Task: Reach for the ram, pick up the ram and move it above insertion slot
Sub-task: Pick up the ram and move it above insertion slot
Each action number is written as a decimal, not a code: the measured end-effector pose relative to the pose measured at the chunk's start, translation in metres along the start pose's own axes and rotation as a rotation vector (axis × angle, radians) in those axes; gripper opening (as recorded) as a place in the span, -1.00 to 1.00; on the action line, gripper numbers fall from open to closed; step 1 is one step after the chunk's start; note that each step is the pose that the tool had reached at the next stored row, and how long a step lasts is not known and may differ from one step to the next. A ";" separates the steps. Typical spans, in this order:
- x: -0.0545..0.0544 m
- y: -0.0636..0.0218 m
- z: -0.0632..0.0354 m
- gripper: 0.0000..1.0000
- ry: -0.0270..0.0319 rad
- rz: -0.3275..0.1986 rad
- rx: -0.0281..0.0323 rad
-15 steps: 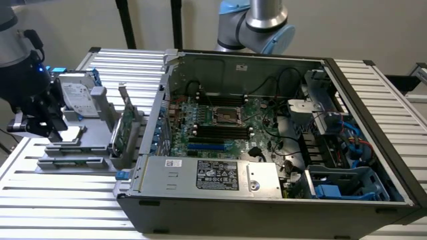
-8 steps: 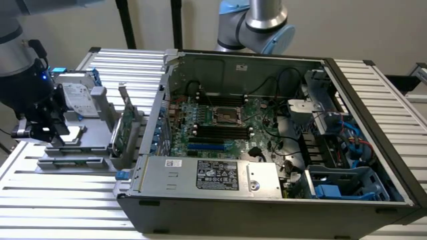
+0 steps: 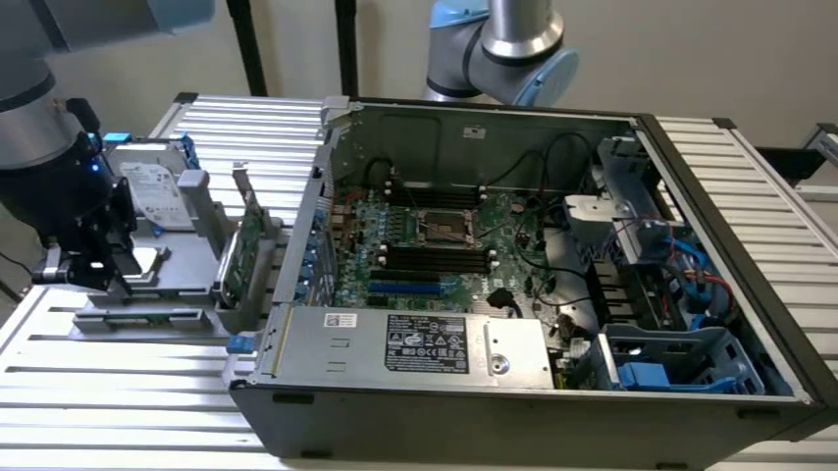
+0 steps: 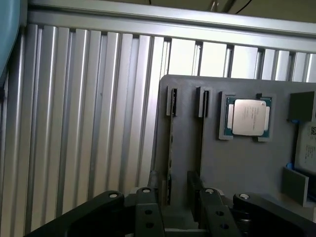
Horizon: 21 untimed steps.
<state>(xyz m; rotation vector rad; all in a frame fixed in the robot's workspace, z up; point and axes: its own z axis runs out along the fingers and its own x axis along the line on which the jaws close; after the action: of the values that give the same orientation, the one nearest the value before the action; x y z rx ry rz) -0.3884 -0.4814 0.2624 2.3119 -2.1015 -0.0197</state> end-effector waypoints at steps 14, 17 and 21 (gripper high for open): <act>0.000 0.0015 0.0256 -0.27 -0.0001 0.001 0.0000; 0.000 0.0030 0.0310 -0.27 0.0000 0.001 0.0000; -0.001 0.0046 0.0383 -0.27 -0.0001 0.001 0.0003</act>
<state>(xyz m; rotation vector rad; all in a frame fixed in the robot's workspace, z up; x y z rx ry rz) -0.3938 -0.4814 0.2241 2.3110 -2.1029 -0.0195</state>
